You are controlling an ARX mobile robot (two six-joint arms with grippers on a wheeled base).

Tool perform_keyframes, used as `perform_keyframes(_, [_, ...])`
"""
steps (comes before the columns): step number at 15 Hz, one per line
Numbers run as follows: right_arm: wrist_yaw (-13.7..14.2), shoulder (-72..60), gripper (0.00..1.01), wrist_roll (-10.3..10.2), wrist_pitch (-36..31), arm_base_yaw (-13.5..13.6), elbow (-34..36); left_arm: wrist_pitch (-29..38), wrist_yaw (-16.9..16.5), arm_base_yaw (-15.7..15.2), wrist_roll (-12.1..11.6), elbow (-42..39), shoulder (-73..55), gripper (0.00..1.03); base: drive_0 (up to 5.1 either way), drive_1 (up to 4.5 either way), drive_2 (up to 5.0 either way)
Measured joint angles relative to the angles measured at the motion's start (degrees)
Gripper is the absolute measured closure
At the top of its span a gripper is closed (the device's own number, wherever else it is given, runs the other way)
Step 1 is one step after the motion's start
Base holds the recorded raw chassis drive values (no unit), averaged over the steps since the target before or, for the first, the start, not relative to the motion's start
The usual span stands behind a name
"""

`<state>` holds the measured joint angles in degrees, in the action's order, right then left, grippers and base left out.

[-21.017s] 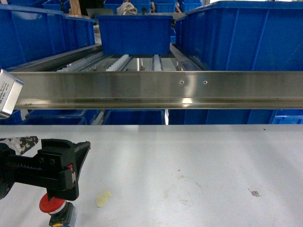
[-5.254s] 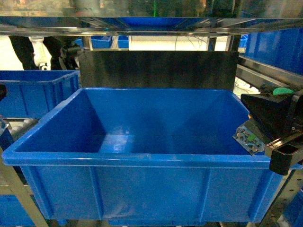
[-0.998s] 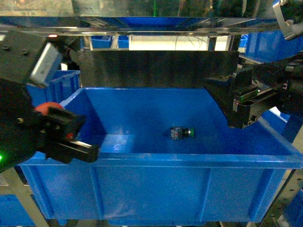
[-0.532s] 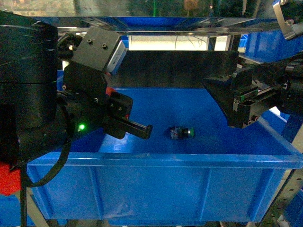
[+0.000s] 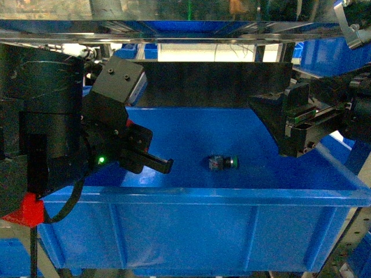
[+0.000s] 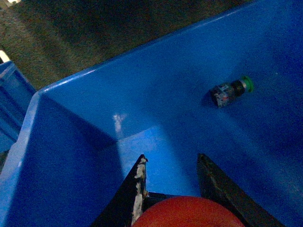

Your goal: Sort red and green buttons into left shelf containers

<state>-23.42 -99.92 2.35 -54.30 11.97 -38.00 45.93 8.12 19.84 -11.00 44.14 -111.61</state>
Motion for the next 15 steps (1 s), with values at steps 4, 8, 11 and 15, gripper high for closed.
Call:
perform_keyframes(4, [0.0, 0.0, 0.03, 0.0, 0.0, 0.0, 0.0, 0.79, 0.74, -0.7, -0.68, 0.81, -1.51, 0.51, 0.0, 0.0, 0.0])
perform_keyframes(8, [0.0, 0.0, 0.03, 0.0, 0.0, 0.0, 0.0, 0.81, 0.74, -0.59, -1.09, 0.85, -1.51, 0.03, 0.0, 0.0, 0.0])
perform_keyframes(11, [0.0, 0.0, 0.03, 0.0, 0.0, 0.0, 0.0, 0.81, 0.74, -0.59, -1.09, 0.85, -1.51, 0.05, 0.0, 0.0, 0.0])
perform_keyframes(15, [32.92, 6.21, 0.4, -1.31, -13.0, -0.52, 12.33, 27.12, 7.21, -4.61, 8.39, -14.86, 1.38, 0.42, 0.0, 0.0, 0.0])
